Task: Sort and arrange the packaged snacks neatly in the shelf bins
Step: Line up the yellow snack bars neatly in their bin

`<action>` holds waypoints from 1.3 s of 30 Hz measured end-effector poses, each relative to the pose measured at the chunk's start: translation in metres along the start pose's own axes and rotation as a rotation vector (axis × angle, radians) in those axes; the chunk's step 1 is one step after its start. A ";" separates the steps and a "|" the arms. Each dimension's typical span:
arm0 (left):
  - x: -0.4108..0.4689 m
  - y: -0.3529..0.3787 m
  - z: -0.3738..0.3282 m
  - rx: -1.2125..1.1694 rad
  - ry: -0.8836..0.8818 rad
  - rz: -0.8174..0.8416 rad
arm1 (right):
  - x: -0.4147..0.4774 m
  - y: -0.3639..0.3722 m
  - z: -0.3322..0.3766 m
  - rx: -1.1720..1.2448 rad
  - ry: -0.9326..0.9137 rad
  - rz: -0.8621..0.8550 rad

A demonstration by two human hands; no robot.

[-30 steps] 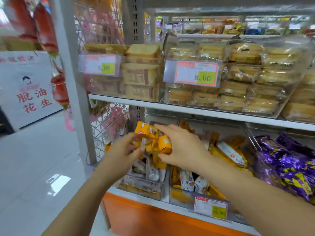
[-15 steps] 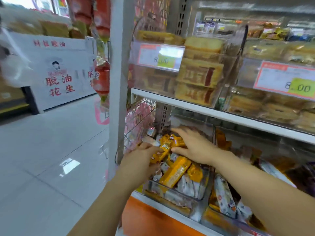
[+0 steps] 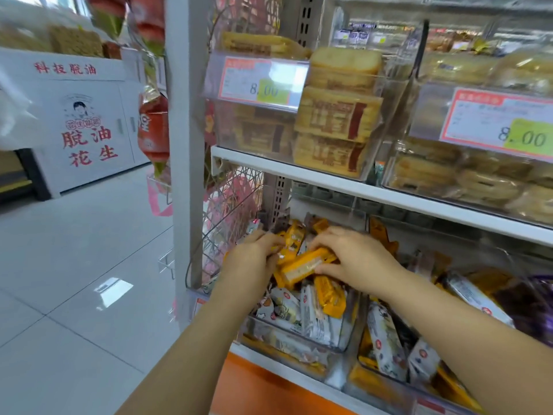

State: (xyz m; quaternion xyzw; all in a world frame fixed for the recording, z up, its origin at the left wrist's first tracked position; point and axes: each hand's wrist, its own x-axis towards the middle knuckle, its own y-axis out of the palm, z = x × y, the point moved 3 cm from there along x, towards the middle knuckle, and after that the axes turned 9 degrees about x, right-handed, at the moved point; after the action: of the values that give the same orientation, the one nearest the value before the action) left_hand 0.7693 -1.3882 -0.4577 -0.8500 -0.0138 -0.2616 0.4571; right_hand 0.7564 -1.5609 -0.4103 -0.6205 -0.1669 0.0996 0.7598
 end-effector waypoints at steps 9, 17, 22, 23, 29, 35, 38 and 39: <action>-0.001 -0.001 0.019 0.415 -0.023 0.174 | 0.021 0.001 -0.015 0.059 0.313 -0.246; 0.001 -0.003 0.027 0.540 -0.109 0.212 | 0.040 0.022 -0.002 -0.149 0.126 -0.067; 0.002 -0.002 0.026 0.538 -0.111 0.165 | 0.049 0.027 -0.012 -0.185 0.140 0.109; 0.002 -0.003 0.026 0.519 -0.116 0.155 | 0.051 0.027 -0.012 -0.169 0.128 0.122; 0.002 -0.009 0.024 0.432 -0.115 0.081 | 0.053 0.027 -0.009 -0.057 0.054 0.064; -0.007 -0.026 0.009 0.286 0.003 -0.246 | 0.002 0.006 0.006 0.307 -0.046 -0.235; -0.021 -0.031 -0.017 0.137 0.132 -0.421 | -0.046 0.000 0.005 0.459 -0.063 -0.388; -0.026 -0.032 -0.028 0.079 0.179 -0.449 | -0.062 -0.001 0.002 0.470 -0.069 -0.440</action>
State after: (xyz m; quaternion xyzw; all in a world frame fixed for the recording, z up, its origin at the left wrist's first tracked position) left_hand 0.7259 -1.3861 -0.4326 -0.7804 -0.1721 -0.4303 0.4198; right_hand 0.6979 -1.5817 -0.4167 -0.3735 -0.2952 -0.0101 0.8794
